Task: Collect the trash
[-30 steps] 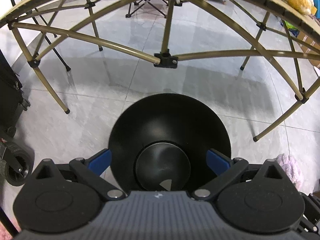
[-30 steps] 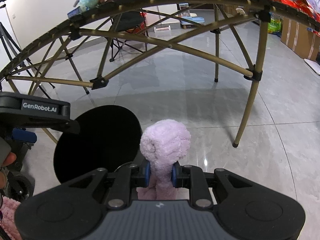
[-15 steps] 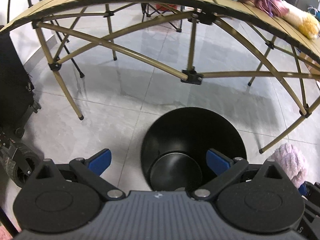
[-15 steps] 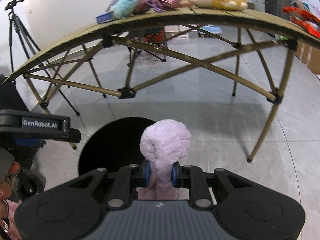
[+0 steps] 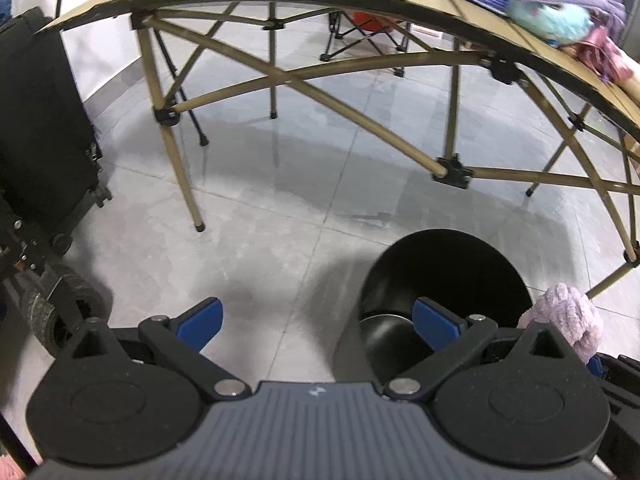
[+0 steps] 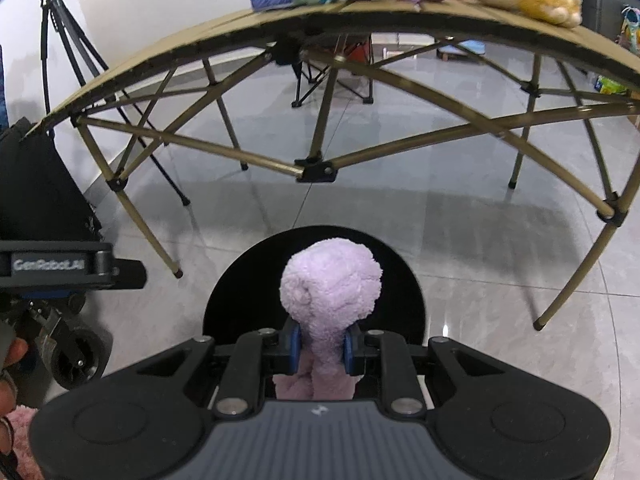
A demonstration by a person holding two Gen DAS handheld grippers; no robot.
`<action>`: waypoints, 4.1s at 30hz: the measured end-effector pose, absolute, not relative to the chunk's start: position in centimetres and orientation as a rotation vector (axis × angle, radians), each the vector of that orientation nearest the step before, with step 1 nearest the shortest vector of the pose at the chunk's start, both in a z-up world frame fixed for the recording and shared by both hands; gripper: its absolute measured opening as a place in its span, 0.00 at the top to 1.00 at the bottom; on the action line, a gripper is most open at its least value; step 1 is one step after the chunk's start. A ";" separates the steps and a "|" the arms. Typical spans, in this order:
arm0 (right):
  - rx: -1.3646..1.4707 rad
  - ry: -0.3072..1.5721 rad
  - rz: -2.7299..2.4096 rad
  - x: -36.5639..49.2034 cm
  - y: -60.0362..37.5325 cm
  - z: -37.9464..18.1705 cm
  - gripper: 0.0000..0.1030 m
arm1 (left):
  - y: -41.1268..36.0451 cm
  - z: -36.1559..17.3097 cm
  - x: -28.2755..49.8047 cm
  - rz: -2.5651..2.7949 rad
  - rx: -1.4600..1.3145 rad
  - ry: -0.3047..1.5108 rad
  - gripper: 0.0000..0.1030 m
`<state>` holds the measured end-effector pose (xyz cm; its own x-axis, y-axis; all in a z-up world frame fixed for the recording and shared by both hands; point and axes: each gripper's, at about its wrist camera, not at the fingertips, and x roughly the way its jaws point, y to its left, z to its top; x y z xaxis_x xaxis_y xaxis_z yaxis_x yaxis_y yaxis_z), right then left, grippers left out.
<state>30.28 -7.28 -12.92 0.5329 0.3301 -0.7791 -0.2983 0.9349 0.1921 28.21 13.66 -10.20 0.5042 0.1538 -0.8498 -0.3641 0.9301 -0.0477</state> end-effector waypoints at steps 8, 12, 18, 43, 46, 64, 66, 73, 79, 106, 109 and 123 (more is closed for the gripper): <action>0.020 1.008 0.379 32.6 -5.1 -14.2 0.81 | 16.0 -10.8 27.2 0.352 -0.241 1.004 0.00; 0.002 1.041 0.372 33.7 -4.1 -14.9 0.81 | 16.7 -11.4 27.1 0.368 -0.239 1.019 0.00; -0.010 1.088 0.364 35.0 -3.0 -16.3 0.81 | 17.2 -12.3 27.2 0.389 -0.236 1.048 0.00; -0.078 1.196 0.331 35.7 -2.0 -18.8 0.00 | 16.7 -13.4 27.6 0.392 -0.198 1.078 0.00; -0.087 1.195 0.331 35.6 -2.0 -18.7 0.00 | 16.6 -13.3 27.6 0.392 -0.195 1.076 0.00; -0.082 1.184 0.335 35.1 -2.5 -18.0 0.00 | 16.3 -13.0 27.5 0.387 -0.191 1.068 0.00; -0.080 1.178 0.335 35.1 -2.5 -17.8 0.00 | 16.3 -12.8 27.6 0.385 -0.188 1.062 0.00; -0.084 1.103 0.344 34.7 -2.9 -15.7 0.00 | 15.8 -11.3 27.5 0.394 -0.159 1.001 0.00; -0.065 1.003 0.351 34.6 -4.1 -12.4 0.00 | 15.1 -9.0 27.4 0.391 -0.133 0.924 0.00; 0.095 0.482 0.269 38.1 -14.0 0.3 0.00 | 9.1 1.9 32.4 0.262 -0.105 0.625 0.00; 0.089 0.439 0.237 39.3 -15.2 0.9 0.00 | 8.6 2.6 33.4 0.256 -0.104 0.603 0.00; -0.003 0.381 0.118 48.7 -20.9 0.8 0.00 | 6.6 3.9 39.2 0.214 -0.122 0.562 0.00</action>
<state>48.69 -20.89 0.81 0.9213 0.1147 -0.3714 -0.1158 0.9931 0.0195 39.19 6.57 3.91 0.8248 0.1681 -0.5398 -0.2344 0.9705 -0.0559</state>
